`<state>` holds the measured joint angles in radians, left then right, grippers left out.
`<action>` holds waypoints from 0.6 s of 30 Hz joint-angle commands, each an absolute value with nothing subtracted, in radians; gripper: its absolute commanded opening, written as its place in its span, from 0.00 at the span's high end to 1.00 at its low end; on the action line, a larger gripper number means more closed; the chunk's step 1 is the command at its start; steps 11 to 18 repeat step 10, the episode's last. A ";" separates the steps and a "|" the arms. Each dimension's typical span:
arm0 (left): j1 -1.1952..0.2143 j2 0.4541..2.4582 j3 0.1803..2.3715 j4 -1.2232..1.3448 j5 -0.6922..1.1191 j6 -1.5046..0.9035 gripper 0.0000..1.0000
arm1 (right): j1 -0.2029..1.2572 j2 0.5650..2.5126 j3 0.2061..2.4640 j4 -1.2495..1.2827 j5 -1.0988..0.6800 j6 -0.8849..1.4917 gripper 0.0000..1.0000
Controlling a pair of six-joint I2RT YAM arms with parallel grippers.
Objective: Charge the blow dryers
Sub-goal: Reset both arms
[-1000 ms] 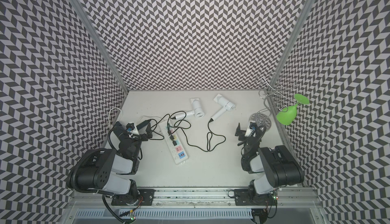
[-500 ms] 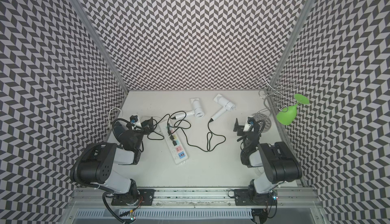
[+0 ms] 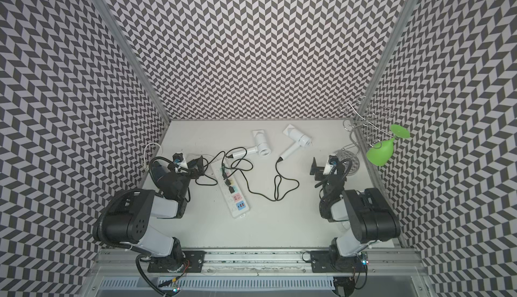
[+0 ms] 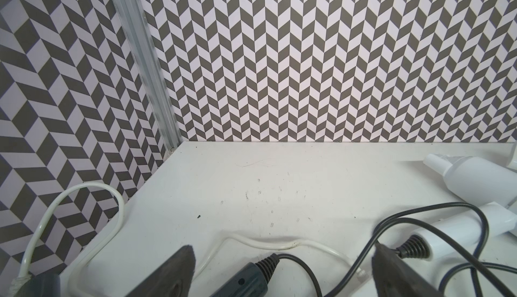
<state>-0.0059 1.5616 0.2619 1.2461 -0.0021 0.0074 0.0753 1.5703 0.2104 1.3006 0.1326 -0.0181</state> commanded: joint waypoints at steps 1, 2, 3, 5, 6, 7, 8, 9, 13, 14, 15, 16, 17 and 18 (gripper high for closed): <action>-0.009 1.559 0.264 1.243 0.009 0.018 0.00 | 0.072 1.570 0.213 1.347 0.121 -0.018 0.01; -0.009 1.559 0.264 1.242 0.009 0.018 0.00 | 0.071 1.569 0.213 1.347 0.122 -0.019 0.01; -0.008 1.558 0.264 1.243 0.009 0.018 0.00 | 0.071 1.571 0.213 1.344 0.123 -0.020 0.01; -0.009 1.558 0.264 1.243 0.008 0.018 0.00 | 0.071 1.574 0.247 1.330 0.116 -0.017 0.01; -0.009 1.559 0.264 1.243 0.009 0.018 0.00 | 0.069 1.574 0.250 1.328 0.111 -0.016 0.01; -0.009 1.558 0.264 1.243 0.009 0.018 0.00 | 0.069 1.574 0.249 1.330 0.110 -0.016 0.01; -0.009 1.558 0.264 1.243 0.009 0.018 0.00 | 0.068 1.571 0.246 1.334 0.110 -0.016 0.01; -0.009 1.558 0.264 1.243 0.009 0.018 0.00 | 0.068 1.569 0.240 1.341 0.112 -0.017 0.01; -0.009 1.558 0.264 1.243 0.009 0.018 0.00 | 0.068 1.570 0.239 1.342 0.112 -0.018 0.01; -0.009 1.558 0.264 1.243 0.009 0.018 0.00 | 0.068 1.570 0.239 1.342 0.112 -0.018 0.01; -0.009 1.558 0.264 1.243 0.009 0.018 0.00 | 0.068 1.570 0.239 1.342 0.112 -0.018 0.01; -0.009 1.558 0.264 1.243 0.009 0.018 0.00 | 0.068 1.570 0.239 1.342 0.112 -0.018 0.01; -0.009 1.558 0.264 1.243 0.009 0.018 0.00 | 0.068 1.570 0.239 1.342 0.112 -0.018 0.01; -0.009 1.558 0.264 1.243 0.009 0.018 0.00 | 0.068 1.570 0.239 1.342 0.112 -0.018 0.01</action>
